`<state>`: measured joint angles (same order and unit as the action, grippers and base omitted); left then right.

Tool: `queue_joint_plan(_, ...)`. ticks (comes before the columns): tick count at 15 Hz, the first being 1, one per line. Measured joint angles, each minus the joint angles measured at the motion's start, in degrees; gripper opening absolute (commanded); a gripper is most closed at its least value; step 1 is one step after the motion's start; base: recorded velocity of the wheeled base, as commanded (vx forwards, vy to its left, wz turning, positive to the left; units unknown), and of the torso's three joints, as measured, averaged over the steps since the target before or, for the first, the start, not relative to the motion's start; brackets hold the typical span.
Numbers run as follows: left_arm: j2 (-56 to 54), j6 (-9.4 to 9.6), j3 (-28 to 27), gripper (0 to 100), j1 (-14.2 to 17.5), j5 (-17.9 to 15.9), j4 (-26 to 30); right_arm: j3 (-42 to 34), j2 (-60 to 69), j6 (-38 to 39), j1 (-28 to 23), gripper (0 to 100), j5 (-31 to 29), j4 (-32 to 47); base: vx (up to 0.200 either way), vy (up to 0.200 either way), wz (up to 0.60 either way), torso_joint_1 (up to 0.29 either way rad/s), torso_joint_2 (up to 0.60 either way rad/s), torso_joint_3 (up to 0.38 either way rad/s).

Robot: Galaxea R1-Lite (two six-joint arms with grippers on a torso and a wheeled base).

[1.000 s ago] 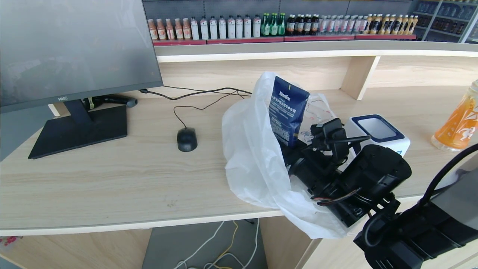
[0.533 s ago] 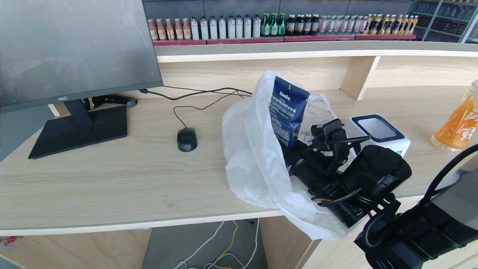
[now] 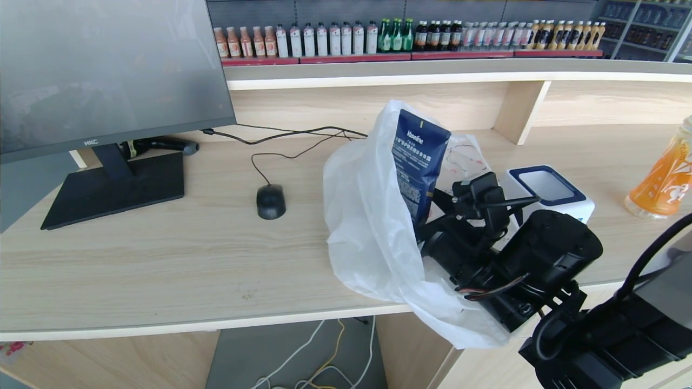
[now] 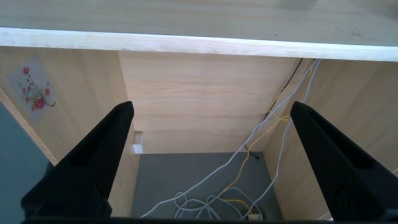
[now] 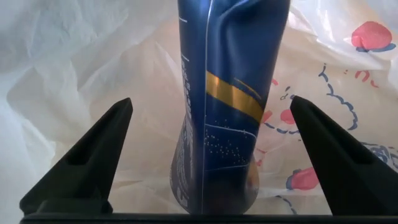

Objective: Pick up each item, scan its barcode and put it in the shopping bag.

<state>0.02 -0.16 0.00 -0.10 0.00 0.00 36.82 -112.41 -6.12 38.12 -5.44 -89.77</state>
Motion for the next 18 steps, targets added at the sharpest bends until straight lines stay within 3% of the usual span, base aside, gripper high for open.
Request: queue_joint_plan(18,0.0,0.00,0.0,100,0.0,0.0,0.0,-13.1,18.4,0.0,0.2,100,0.0,-0.2,0.000,0.000,0.00,0.000,0.00,0.000)
